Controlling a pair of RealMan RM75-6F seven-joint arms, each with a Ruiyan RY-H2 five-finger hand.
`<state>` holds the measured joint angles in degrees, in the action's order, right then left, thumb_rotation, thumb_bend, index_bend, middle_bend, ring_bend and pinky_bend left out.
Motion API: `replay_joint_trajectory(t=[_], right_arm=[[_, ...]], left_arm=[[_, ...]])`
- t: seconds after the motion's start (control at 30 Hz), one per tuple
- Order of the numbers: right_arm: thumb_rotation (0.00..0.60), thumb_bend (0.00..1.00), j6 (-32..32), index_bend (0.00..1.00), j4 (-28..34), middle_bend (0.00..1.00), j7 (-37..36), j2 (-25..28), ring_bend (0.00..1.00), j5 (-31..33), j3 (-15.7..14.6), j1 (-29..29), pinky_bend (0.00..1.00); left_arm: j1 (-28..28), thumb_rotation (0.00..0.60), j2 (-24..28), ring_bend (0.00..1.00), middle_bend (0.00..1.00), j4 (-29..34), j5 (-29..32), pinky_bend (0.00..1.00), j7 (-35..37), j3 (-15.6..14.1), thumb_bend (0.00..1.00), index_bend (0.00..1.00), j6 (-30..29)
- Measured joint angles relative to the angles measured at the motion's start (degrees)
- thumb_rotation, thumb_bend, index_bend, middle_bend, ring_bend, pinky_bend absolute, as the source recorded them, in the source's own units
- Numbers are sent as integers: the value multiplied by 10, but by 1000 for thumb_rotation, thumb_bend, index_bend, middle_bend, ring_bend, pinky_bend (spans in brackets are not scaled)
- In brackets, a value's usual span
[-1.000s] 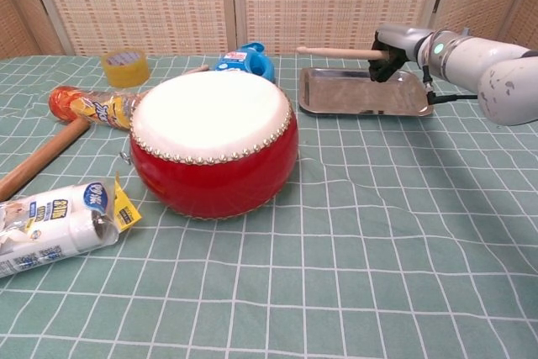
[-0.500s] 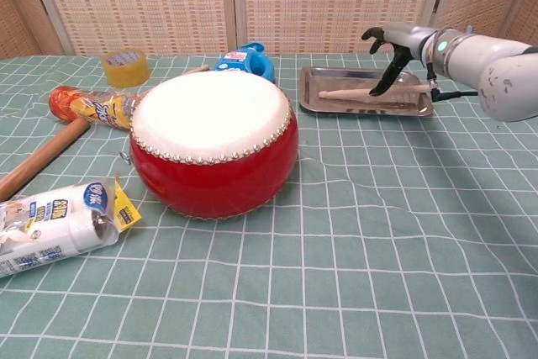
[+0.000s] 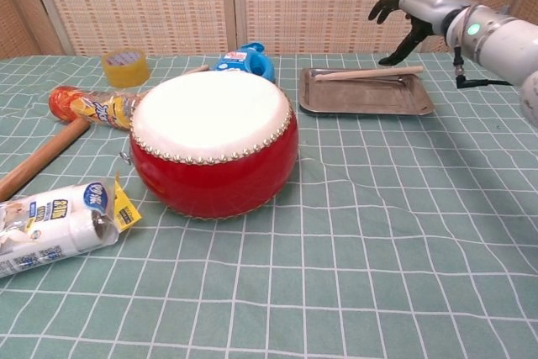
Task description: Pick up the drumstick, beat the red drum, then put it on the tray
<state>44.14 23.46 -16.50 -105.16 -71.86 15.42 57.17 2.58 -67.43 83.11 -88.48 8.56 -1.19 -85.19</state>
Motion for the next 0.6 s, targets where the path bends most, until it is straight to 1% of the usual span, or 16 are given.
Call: replay_joint_trajectory(t=[0.07, 0.17, 0.2, 0.27, 0.3, 0.37, 0.4, 0.47, 0.5, 0.6], right_arm=[[600, 309, 42, 328, 49, 275, 17, 26, 157, -4, -4, -24, 248], [600, 335, 87, 370, 151, 299, 56, 79, 188, -5, -11, -67, 284], [600, 337, 104, 374, 199, 302, 75, 103, 191, -4, -14, -86, 289], [600, 337, 130, 377, 275, 304, 106, 142, 193, 0, -19, -117, 291], [600, 338, 148, 375, 328, 304, 127, 169, 193, 3, -23, -138, 291], [600, 337, 180, 361, 409, 304, 156, 210, 193, 7, -30, -174, 291], [600, 337, 204, 348, 461, 304, 173, 238, 193, 8, -36, -200, 291], [600, 337, 245, 318, 534, 304, 195, 280, 192, 8, -48, -245, 291], [600, 337, 276, 305, 578, 304, 206, 307, 189, 6, -58, -277, 291], [600, 337, 354, 276, 658, 304, 223, 362, 154, -6, -86, -358, 272]], left_arm=[[2, 600, -1, 0, 0, -1, -1, 0, 1, 2, 231, 67, 1], [6, 600, -1, 0, 0, -1, -5, 0, 2, 3, 231, 67, 1], [7, 600, -1, 0, 0, -1, -6, 0, 2, 4, 231, 66, 0], [9, 600, -2, 0, 0, -2, -5, 0, 2, 7, 231, 67, 0], [9, 600, -2, 0, 0, -1, -4, 0, 1, 8, 230, 67, 1], [11, 600, -2, 0, 0, 0, -2, 0, -1, 10, 231, 67, 2], [12, 600, -3, 0, 0, 1, -2, 0, -3, 11, 232, 67, 2], [14, 600, -3, 0, 0, 4, -1, 0, -7, 14, 232, 66, 2], [15, 600, -4, 0, 0, 5, -1, 0, -9, 14, 231, 66, 2], [17, 600, -4, 0, 0, 10, -1, 0, -17, 16, 232, 66, 2]])
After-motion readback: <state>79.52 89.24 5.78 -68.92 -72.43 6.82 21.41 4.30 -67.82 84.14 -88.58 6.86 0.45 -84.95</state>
